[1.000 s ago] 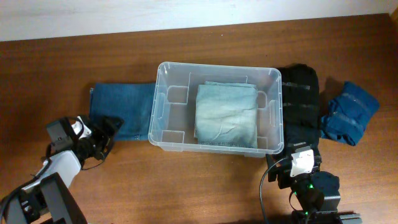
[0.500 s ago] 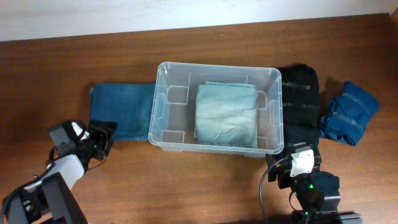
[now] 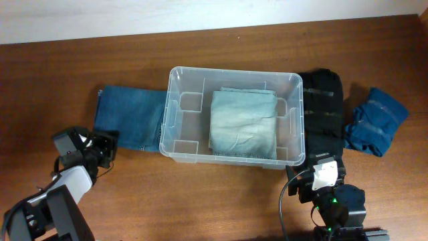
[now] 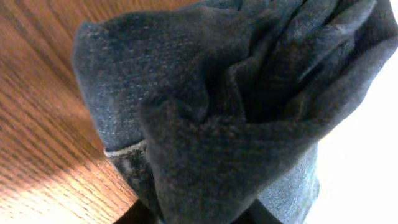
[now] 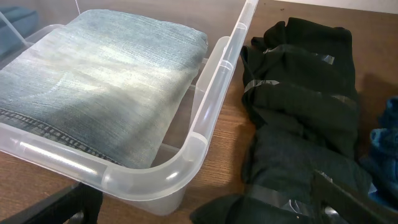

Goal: Pack container

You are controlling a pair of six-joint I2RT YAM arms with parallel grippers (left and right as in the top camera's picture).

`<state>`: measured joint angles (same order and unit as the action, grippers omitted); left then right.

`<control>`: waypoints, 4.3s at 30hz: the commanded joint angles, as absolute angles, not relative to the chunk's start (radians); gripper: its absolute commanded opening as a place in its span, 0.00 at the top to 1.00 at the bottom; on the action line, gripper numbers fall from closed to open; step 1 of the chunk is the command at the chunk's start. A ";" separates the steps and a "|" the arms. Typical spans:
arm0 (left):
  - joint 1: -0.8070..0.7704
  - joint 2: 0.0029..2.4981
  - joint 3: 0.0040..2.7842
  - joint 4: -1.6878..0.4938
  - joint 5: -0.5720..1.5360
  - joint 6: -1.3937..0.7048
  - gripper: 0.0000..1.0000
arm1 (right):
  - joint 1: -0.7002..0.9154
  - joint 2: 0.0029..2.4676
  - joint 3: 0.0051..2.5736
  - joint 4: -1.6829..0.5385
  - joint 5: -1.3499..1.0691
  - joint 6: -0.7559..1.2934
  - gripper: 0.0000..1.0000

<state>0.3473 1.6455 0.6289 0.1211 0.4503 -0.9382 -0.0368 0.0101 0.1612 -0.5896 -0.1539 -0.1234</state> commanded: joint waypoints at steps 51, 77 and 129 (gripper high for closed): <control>-0.308 1.913 2.028 -1.265 0.672 0.110 1.00 | -0.041 0.004 0.155 -0.588 -0.146 -0.118 0.02; -0.339 2.035 2.255 -1.422 -0.065 -0.185 0.63 | -0.041 0.004 0.155 -0.588 -0.146 -0.118 0.02; -0.253 2.194 2.615 -1.632 -0.207 -0.144 0.36 | -0.041 0.004 0.155 -0.587 -0.146 -0.118 0.02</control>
